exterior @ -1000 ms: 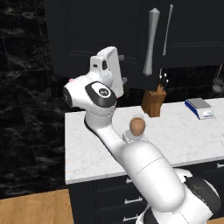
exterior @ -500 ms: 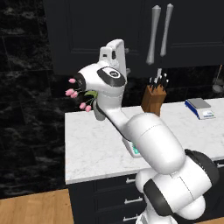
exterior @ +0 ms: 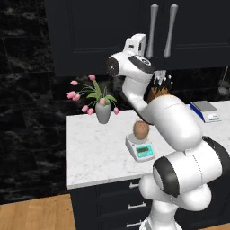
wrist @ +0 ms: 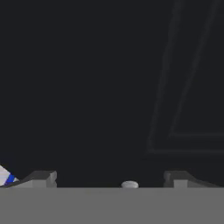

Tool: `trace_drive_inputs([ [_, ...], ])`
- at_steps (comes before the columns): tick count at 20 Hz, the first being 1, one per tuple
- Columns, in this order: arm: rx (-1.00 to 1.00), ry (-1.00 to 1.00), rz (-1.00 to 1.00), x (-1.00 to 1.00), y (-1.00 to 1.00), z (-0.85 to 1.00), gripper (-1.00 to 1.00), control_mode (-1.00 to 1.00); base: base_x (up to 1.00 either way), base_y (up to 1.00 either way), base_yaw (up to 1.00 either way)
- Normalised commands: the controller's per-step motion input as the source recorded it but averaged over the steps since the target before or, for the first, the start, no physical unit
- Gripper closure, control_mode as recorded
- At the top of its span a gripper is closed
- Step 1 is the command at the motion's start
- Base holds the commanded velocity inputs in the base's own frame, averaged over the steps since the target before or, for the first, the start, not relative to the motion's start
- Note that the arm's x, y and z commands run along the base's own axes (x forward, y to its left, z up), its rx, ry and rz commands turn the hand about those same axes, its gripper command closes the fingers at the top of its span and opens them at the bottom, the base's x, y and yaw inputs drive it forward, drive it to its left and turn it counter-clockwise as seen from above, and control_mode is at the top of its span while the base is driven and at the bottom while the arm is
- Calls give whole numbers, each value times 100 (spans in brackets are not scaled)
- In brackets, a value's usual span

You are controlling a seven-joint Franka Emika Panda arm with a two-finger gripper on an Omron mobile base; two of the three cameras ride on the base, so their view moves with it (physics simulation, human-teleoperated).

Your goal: Pick the honey bottle and place it on the digital scale for weighing, and close the cabinet.

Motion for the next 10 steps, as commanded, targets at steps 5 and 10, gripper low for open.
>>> trace_drive_inputs([
  [5,23,-3,32,68,-81,-2,-100,-100,0,0,0],
  [10,24,-4,38,68,-74,-22,-100,-100,0,0,0],
])
